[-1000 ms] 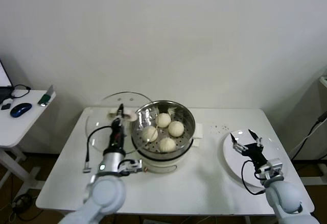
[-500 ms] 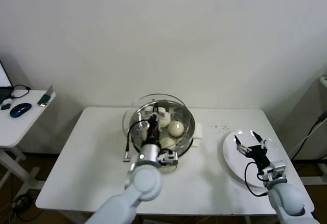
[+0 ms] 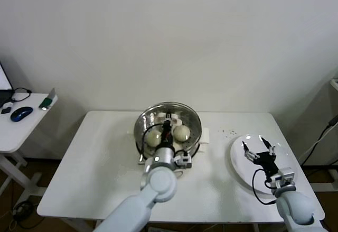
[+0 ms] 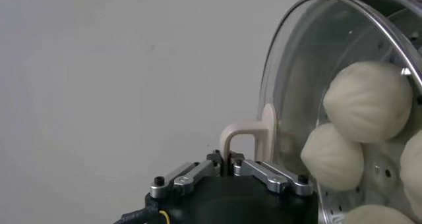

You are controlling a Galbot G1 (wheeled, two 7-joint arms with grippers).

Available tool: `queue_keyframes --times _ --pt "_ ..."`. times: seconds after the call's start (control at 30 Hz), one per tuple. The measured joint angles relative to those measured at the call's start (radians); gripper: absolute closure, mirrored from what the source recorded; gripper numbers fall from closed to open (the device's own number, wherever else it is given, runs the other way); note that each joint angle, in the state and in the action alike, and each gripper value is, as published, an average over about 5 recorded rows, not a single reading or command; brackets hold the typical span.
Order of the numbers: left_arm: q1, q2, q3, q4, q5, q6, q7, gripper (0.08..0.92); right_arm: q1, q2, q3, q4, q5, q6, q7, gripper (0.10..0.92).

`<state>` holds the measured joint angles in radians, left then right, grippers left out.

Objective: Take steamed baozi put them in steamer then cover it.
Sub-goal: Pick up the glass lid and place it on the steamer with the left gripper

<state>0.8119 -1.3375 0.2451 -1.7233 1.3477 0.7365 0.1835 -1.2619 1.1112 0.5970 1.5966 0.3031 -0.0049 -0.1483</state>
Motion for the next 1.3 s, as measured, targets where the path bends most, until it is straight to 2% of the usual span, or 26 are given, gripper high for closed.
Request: queue_keyframes --times 1.3 --pt "-0.003 -0.001 0.002 0.029 0.002 -0.001 0.019 0.848 0.019 0.008 -0.008 -0.01 -0.016 0.005 -0.005 0.203"
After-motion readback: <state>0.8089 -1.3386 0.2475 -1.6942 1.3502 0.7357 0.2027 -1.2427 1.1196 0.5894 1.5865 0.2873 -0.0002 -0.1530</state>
